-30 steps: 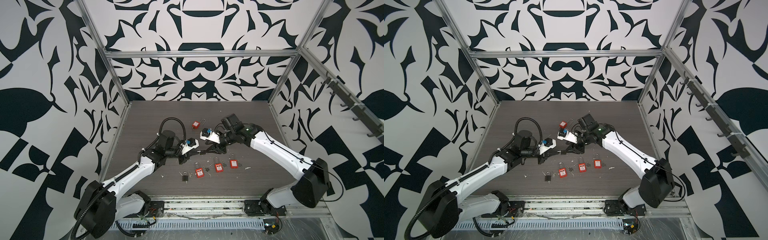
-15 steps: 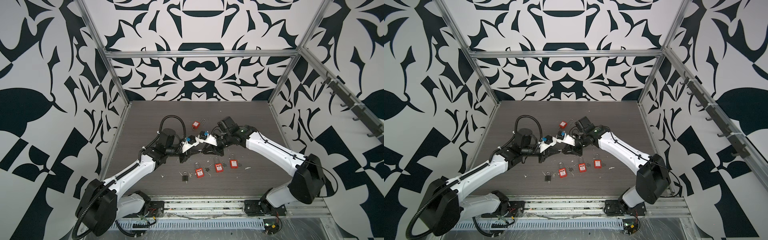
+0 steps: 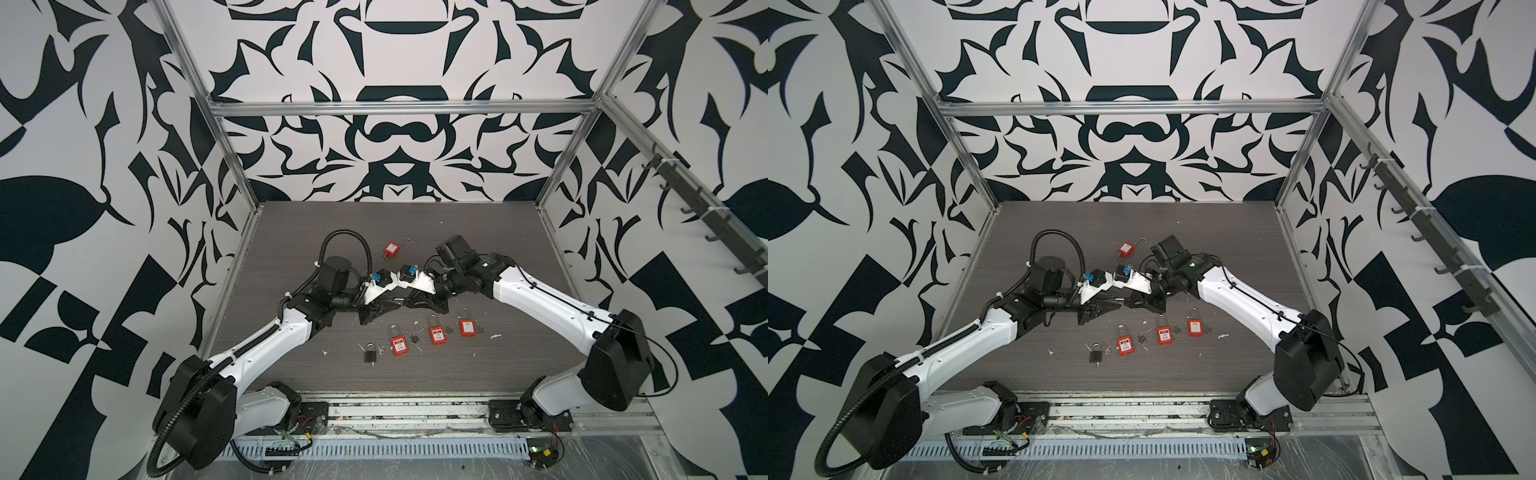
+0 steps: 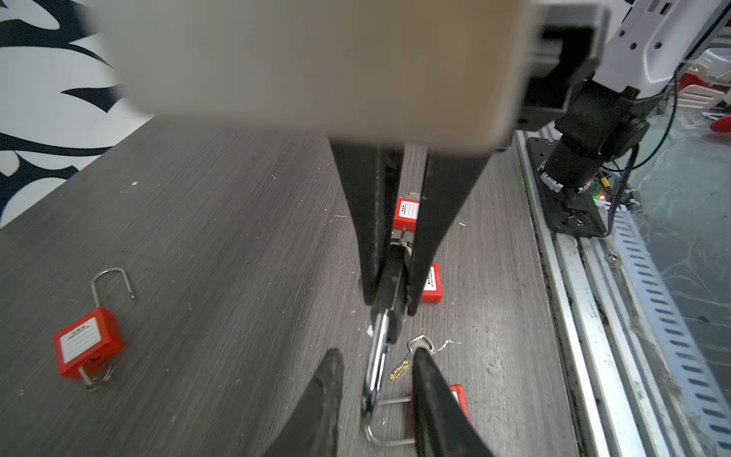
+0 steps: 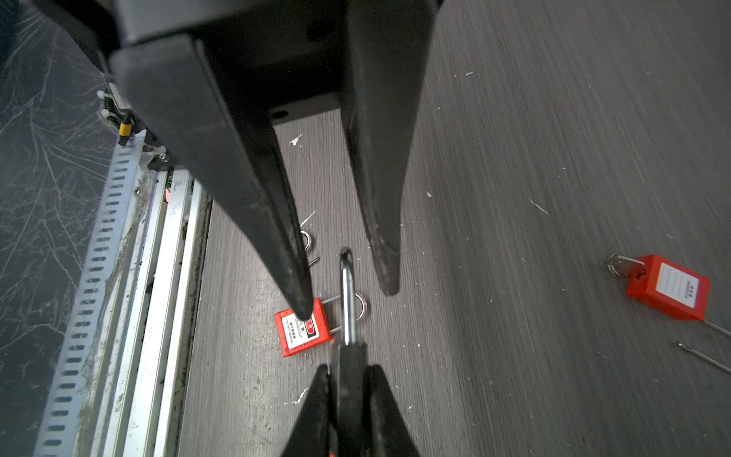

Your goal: Lock with the key

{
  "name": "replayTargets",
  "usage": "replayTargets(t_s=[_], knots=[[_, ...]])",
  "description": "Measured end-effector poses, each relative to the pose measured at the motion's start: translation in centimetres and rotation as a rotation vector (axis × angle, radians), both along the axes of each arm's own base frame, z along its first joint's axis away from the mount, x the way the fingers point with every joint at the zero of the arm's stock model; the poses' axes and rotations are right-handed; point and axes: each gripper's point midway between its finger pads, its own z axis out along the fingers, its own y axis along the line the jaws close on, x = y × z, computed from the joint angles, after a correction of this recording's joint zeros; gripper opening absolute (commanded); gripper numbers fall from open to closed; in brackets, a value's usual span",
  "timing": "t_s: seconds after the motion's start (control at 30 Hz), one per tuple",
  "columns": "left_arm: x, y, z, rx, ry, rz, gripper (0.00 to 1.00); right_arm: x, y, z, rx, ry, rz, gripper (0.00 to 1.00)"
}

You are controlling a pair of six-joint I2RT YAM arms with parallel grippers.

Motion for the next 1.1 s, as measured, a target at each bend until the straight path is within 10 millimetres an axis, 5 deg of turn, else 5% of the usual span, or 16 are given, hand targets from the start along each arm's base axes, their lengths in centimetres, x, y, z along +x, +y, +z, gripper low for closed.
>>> replayTargets(t_s=[0.47, 0.63, 1.1], knots=[[-0.3, 0.1, 0.0, -0.001, 0.006, -0.006, 0.17, -0.1, 0.0, 0.2, 0.001, -0.004, 0.003, 0.02], [-0.4, 0.2, -0.2, 0.003, 0.012, -0.008, 0.01, -0.2, -0.1, 0.1, -0.003, -0.003, 0.007, 0.02], [-1.2, -0.2, -0.6, -0.022, 0.086, -0.072, 0.0, -1.1, 0.1, -0.2, -0.015, -0.001, 0.043, 0.0]])
